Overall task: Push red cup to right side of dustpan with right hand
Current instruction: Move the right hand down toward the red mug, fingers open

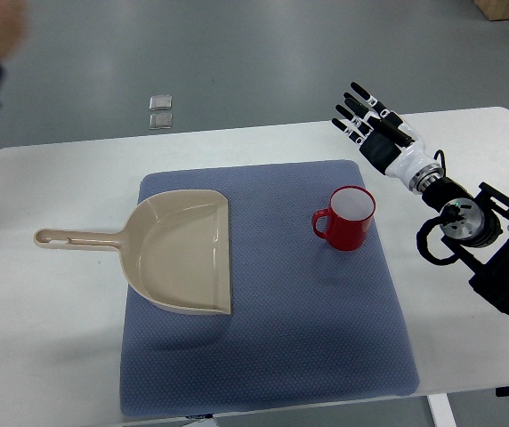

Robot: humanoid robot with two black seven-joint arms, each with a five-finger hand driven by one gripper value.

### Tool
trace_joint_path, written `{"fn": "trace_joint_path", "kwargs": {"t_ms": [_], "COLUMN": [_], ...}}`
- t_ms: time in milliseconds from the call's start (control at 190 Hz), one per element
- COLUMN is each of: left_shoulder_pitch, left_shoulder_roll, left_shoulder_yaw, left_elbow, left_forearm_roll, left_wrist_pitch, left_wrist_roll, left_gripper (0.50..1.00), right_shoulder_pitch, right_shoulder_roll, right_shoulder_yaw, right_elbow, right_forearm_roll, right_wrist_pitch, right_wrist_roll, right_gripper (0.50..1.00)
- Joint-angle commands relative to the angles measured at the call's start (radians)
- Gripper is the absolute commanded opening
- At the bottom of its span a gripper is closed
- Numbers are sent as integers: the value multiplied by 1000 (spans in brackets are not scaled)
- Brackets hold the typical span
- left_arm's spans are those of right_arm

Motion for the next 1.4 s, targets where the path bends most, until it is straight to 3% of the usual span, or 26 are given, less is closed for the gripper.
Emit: {"fn": "trace_joint_path", "kwargs": {"t_ms": [0,284,537,679,847,1011,1074,1295,1395], "left_shoulder_pitch": [0,2,2,2,0,0,0,2,3], "left_shoulder_roll": [0,0,0,0,0,0,0,0,0], "left_shoulder_yaw": [0,-3,-3,-2,1,0,0,0,-2], "left_elbow": [0,0,0,2,-1,-1,0,-1,-1], "left_forearm_roll": [0,0,0,0,2,0,0,0,0], "left_wrist_pitch": [0,0,0,0,-2,0,0,0,0], "left_wrist_roll": [0,0,0,0,0,0,0,0,0], "left_gripper": [1000,1000,1000,1000,1000,1000,1000,1000,1000], "right_shoulder_pitch": [1,11,-12,-35,-51,-95,-126,-175,-177], "right_shoulder_roll": [0,-29,-168,-254,-302,-282,-267,-228,-210], "right_shoulder_yaw": [1,-5,-5,1,-1,-14,-14,-18,-18], "right_elbow": [0,11,11,6,9,9,12,0,-20], "right_forearm_roll": [0,2,-199,-351,-607,-798,-816,-828,-830], "right_wrist_pitch": [1,56,349,349,349,349,349,223,208], "right_wrist_roll": [0,-8,0,32,264,423,427,427,427], "right_gripper": [936,936,936,936,936,936,936,936,936]}}
